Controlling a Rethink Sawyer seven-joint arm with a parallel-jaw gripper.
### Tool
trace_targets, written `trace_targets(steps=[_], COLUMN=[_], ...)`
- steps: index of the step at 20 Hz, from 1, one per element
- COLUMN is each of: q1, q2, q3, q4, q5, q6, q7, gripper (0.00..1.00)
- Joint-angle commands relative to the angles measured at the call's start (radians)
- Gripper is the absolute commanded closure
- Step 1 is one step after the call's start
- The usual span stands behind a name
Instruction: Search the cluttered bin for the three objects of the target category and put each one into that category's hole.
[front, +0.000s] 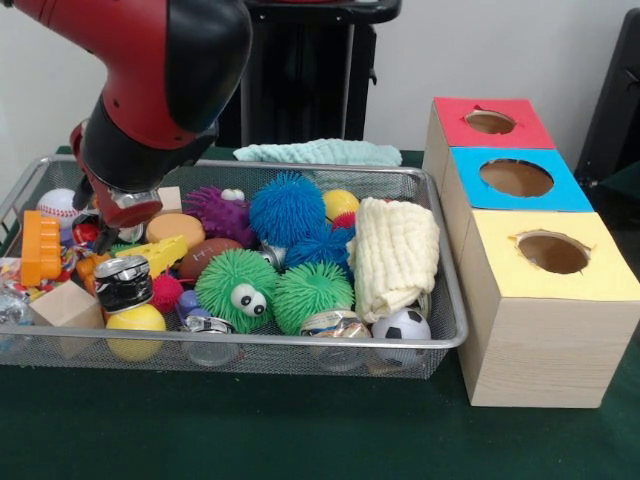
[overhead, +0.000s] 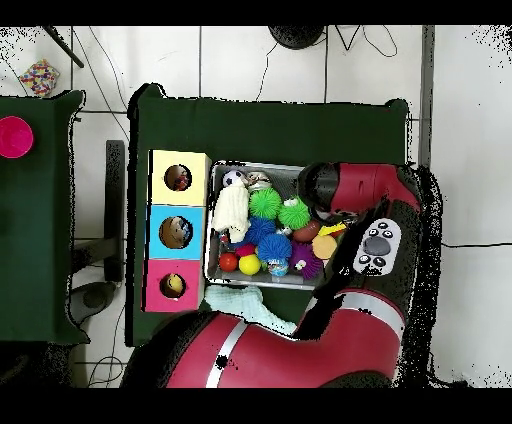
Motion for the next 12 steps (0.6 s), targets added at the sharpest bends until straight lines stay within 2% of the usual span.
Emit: trace_targets(steps=[1, 12], q1=[-0.006, -0.027], q2=[0.039, 0.099], q3=[0.09, 0.104], q4=[0.122, 0.115], q5=[-0.018, -0.01], q6=[-0.14, -0.266], q7=[0.028, 0.037], gripper=[0.0, 0.0])
